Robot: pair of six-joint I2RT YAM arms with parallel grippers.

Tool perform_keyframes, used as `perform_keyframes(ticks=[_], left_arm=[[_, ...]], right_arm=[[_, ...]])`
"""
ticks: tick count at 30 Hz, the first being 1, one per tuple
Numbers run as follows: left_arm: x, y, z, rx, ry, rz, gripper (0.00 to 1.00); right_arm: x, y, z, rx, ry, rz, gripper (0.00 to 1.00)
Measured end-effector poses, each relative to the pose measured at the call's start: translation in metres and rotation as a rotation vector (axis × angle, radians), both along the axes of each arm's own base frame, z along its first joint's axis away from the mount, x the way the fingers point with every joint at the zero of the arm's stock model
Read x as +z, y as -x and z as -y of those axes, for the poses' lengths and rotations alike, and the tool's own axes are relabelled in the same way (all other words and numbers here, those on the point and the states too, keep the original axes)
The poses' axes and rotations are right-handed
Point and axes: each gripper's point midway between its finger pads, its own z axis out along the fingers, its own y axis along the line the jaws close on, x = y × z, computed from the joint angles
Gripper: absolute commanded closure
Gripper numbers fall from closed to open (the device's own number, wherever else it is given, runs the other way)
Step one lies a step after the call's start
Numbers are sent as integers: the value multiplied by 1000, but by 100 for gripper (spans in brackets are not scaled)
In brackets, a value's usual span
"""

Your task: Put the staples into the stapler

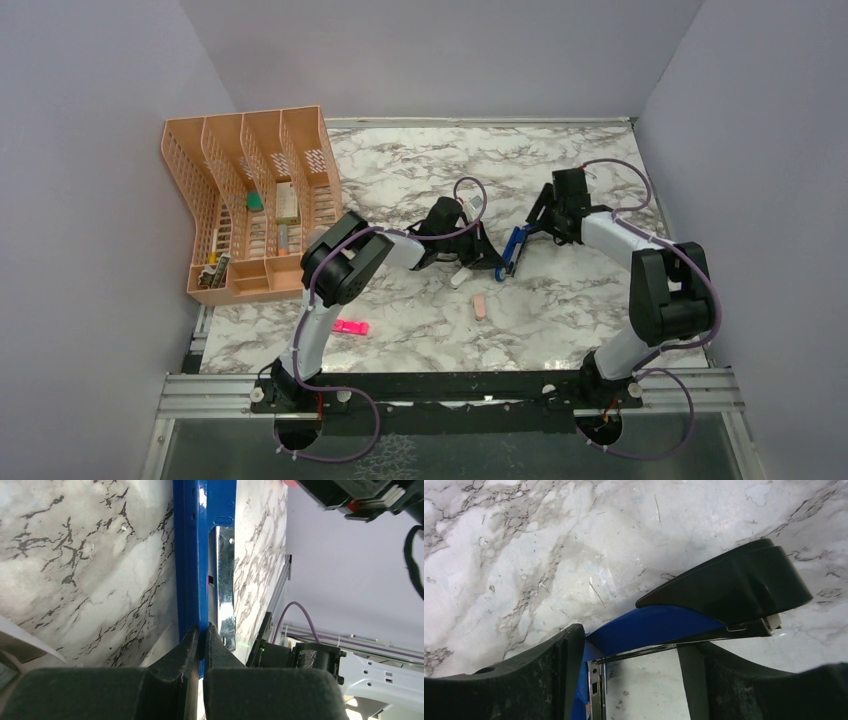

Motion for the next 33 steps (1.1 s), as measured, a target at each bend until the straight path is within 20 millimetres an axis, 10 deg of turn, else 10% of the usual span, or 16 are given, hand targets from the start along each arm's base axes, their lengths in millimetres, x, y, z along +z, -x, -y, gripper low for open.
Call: perform_keyframes(ticks=[17, 33], left_arm=[[-5, -9, -5, 24, -21, 24, 90], [-8, -11, -10, 14, -54, 23, 61]], right_arm=[[2, -18, -4, -66, -77, 161, 64], [33, -32, 26, -48, 157, 206, 65]])
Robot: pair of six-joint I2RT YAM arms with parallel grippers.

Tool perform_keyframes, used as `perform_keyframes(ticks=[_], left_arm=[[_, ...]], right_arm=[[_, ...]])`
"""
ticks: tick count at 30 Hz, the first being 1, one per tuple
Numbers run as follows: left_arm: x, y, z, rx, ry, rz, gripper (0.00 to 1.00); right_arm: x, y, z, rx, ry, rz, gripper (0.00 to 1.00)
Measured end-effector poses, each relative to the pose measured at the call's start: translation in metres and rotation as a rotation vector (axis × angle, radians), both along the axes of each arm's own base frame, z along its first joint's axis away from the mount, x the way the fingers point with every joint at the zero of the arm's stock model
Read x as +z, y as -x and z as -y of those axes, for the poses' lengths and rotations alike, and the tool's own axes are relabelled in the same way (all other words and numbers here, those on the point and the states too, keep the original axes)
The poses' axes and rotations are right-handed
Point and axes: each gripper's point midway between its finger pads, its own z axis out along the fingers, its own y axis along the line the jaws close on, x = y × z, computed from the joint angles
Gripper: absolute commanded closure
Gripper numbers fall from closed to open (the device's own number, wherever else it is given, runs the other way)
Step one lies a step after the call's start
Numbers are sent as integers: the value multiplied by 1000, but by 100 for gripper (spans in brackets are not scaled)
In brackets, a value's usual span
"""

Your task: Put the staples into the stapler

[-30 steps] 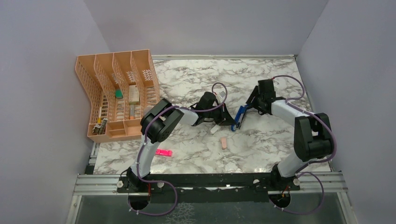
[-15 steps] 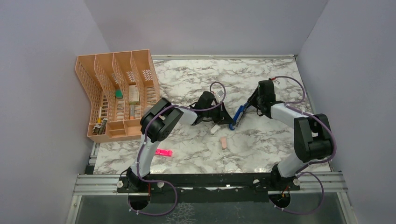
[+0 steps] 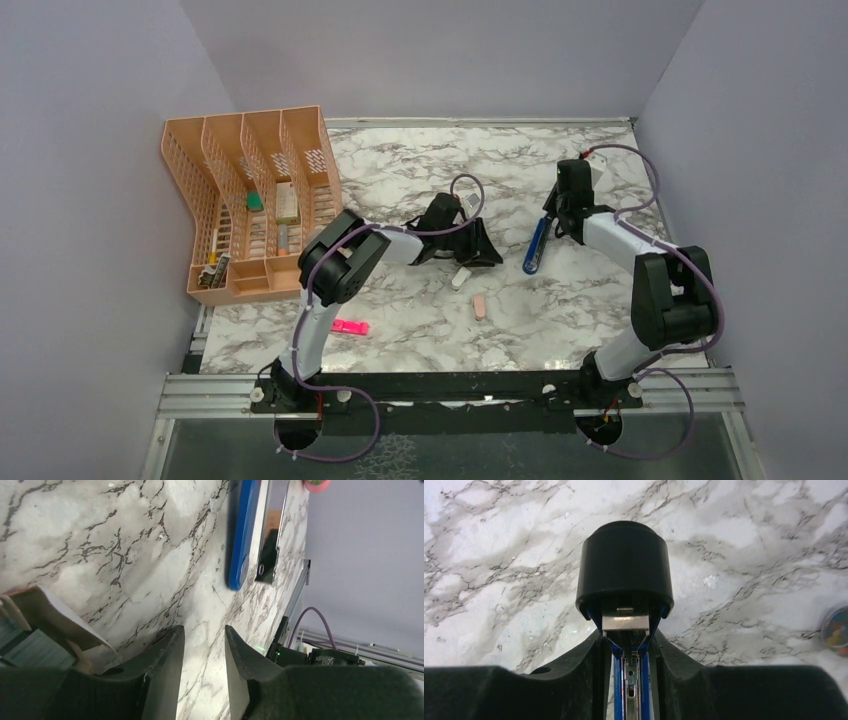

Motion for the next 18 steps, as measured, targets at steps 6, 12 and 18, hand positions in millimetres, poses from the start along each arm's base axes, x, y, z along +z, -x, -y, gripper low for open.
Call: perform_keyframes(ticks=[6, 12, 18], left_arm=[[4, 1, -6, -6, -69, 34, 58], [8, 1, -17, -9, -143, 74, 56], [25, -1, -28, -10, -203, 146, 53]], right_arm=[[15, -15, 9, 1, 82, 16, 64], [7, -29, 8, 35, 127, -19, 62], [1, -36, 5, 60, 142, -58, 61]])
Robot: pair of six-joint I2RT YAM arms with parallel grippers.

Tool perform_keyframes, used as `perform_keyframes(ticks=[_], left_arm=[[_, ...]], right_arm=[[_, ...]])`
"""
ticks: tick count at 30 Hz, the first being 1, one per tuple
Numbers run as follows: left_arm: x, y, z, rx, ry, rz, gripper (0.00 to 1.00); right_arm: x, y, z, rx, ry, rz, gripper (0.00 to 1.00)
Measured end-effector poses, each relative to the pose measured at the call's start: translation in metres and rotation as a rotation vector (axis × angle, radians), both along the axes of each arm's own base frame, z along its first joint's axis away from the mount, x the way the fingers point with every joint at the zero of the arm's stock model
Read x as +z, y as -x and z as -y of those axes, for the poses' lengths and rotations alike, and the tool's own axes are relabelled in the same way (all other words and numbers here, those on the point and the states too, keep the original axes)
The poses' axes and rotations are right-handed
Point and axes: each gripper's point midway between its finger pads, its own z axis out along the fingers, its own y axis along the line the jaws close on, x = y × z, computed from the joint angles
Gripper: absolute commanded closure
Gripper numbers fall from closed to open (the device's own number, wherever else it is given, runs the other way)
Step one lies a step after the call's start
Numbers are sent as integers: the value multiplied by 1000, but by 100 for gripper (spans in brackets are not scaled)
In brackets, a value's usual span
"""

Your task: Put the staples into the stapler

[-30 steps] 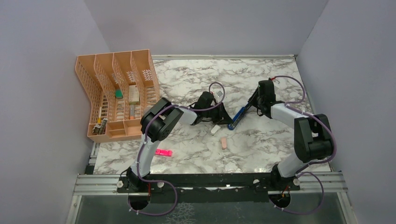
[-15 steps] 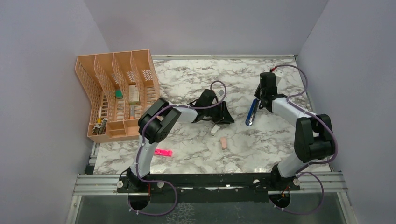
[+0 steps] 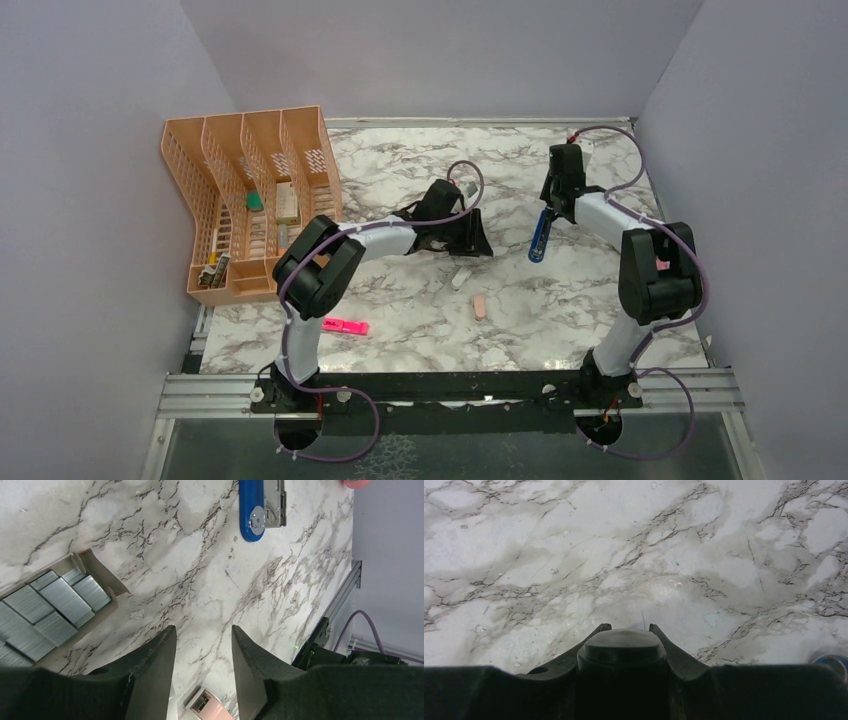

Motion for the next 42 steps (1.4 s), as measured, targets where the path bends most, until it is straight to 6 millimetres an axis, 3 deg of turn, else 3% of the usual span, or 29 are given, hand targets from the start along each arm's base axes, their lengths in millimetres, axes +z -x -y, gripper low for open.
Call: perform_keyframes(ticks=[8, 13, 19, 26, 30, 38, 42], left_arm=[[31, -4, -9, 4, -21, 96, 51], [31, -4, -10, -3, -30, 105, 49], [32, 0, -6, -17, -30, 111, 38], [52, -8, 24, -46, 11, 162, 30], [57, -24, 50, -47, 55, 207, 29], [15, -49, 95, -24, 120, 204, 22], [2, -54, 111, -18, 127, 214, 28]], right_arm=[[-5, 0, 0, 3, 10, -53, 59], [6, -11, 5, 9, 7, -61, 62], [6, -27, 8, 44, -12, -98, 65], [1, -41, 4, 102, -20, -161, 67], [-1, -44, 5, 126, -29, -189, 67], [-4, -47, 3, 158, -76, -213, 66], [-5, -47, 4, 161, -101, -218, 65]])
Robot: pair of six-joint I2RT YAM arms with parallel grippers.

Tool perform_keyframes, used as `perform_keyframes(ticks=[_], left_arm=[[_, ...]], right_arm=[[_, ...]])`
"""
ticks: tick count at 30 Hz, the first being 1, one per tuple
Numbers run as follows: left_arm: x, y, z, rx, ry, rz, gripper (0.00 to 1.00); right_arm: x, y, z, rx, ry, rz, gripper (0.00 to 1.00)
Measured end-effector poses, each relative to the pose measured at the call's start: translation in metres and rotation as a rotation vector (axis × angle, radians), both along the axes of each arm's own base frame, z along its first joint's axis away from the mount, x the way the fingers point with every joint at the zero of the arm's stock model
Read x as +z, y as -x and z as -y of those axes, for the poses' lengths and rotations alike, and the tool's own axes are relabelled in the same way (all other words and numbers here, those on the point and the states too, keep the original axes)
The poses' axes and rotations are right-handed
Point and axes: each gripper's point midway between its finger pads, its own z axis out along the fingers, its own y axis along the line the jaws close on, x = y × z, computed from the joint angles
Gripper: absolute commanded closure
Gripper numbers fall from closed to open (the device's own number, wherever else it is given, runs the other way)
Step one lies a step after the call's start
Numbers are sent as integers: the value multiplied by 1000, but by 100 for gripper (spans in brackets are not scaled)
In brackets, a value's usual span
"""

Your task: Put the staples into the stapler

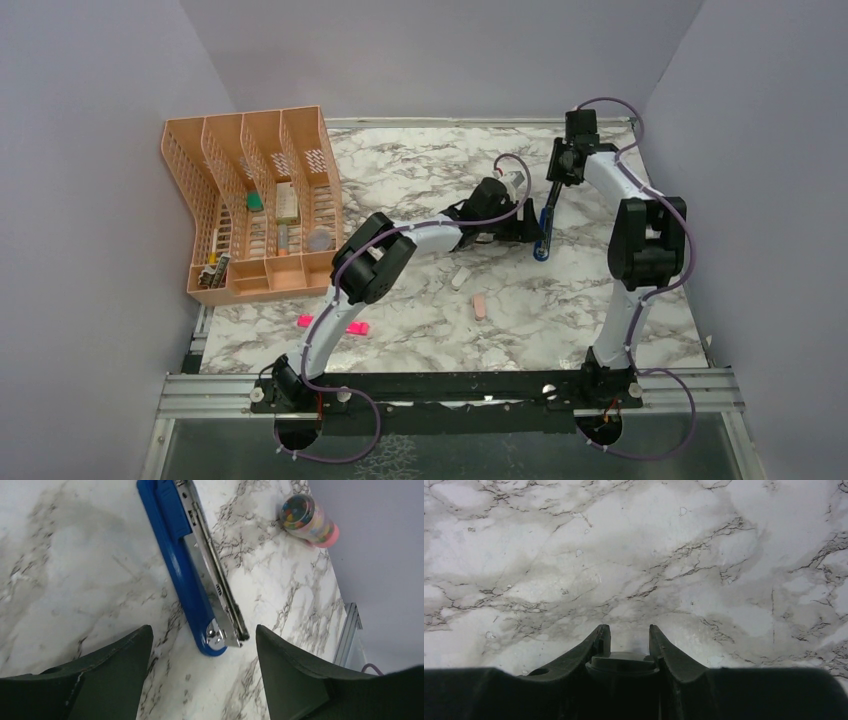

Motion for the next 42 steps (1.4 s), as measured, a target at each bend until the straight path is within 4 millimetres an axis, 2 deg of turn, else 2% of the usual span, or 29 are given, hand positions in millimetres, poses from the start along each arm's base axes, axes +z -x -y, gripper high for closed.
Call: perform_keyframes(ticks=[4, 7, 12, 15, 18, 26, 30, 33, 37, 42], left_arm=[[-4, -1, 18, -7, 21, 22, 46], [-8, 0, 22, -10, 20, 25, 57], [-15, 2, 26, -12, 10, 31, 68], [-12, 3, 30, -15, 9, 51, 69], [-12, 4, 31, -15, 2, 62, 67], [-16, 2, 28, -12, -31, 81, 48], [-14, 1, 28, -18, -54, 79, 42], [-10, 2, 26, -19, -63, 75, 40], [1, 2, 21, -16, -67, 74, 36], [48, 9, 4, -8, -44, 114, 33]], right_arm=[[-1, -1, 0, -1, -17, -7, 63], [-3, -3, 1, -3, -20, -12, 61], [-14, -4, 0, -17, -28, -35, 56], [-20, -4, 1, -35, -29, -46, 51], [-21, -4, 2, -53, -31, -44, 46], [-6, -13, 1, -79, -55, -6, 28], [3, -5, -1, -85, -71, 4, 25], [23, 5, -2, -87, -85, 32, 25], [58, 18, -2, -94, -103, 98, 24], [99, 35, -2, -91, -116, 181, 24]])
